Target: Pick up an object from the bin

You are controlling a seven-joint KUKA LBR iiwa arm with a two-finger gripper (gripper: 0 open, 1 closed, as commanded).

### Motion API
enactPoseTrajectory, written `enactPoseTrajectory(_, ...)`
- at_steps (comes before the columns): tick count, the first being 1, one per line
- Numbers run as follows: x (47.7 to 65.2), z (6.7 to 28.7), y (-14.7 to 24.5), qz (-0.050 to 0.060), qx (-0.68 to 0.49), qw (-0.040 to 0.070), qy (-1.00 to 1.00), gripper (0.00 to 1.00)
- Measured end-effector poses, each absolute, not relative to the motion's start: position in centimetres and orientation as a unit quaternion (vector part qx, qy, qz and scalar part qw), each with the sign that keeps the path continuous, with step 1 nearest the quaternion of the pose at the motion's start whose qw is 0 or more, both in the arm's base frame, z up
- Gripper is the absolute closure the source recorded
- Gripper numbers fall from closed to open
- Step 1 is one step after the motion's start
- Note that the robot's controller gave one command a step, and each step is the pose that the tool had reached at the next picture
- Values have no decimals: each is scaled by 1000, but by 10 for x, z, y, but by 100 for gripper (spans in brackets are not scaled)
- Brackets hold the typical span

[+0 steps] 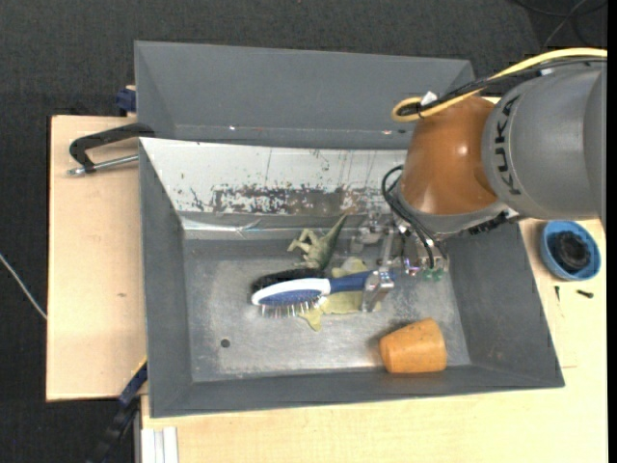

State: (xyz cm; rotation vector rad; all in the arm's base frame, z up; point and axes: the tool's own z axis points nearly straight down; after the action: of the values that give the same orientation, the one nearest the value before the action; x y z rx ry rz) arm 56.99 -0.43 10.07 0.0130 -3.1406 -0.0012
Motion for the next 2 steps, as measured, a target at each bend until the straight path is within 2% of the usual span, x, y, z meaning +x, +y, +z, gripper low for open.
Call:
enactPoseTrajectory(1, 565, 73, 1, -1, -108, -2, -994, 0)
enactPoseTrajectory(2, 566, 74, 1, 0, -107, -1, -994, 0)
